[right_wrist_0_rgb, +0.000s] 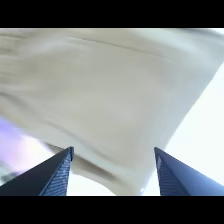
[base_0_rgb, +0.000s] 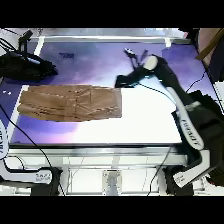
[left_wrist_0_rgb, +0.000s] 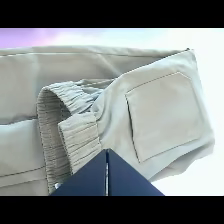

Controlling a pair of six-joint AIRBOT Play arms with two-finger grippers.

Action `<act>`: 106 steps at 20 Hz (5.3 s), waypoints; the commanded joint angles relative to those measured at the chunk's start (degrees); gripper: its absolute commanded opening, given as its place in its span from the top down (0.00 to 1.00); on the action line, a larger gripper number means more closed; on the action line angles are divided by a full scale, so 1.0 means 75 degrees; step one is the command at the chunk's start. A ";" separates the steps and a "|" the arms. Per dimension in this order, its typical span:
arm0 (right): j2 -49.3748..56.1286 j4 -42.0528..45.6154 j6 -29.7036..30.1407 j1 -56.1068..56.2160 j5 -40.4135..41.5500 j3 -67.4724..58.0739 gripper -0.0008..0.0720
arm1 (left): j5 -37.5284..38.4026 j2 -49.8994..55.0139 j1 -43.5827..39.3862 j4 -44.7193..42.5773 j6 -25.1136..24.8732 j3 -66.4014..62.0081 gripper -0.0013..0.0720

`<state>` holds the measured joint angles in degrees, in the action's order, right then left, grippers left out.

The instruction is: Fold the clothes and pants, and hang the long-sleeved shirts on hangers.

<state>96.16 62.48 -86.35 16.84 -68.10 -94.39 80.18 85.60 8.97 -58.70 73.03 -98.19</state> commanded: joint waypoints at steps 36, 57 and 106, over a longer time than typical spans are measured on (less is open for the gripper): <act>-0.1268 -0.3395 -0.0134 -0.1865 -0.1725 0.1297 0.94 | 0.0093 0.0012 -0.1017 -0.0434 -0.0242 0.0941 0.96; -0.1309 -0.2696 -0.2157 -0.0414 0.0154 0.0087 0.94 | -0.3383 0.2448 -0.4316 0.0096 -0.0061 0.1810 0.96; 0.3547 -0.5651 -0.0475 0.0111 0.0702 0.0198 0.05 | -0.0530 -0.1172 0.0052 -0.3346 0.1035 0.1784 0.96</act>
<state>121.49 23.05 -90.56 14.90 -66.41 -92.99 76.20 76.84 9.32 -83.79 80.75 -84.84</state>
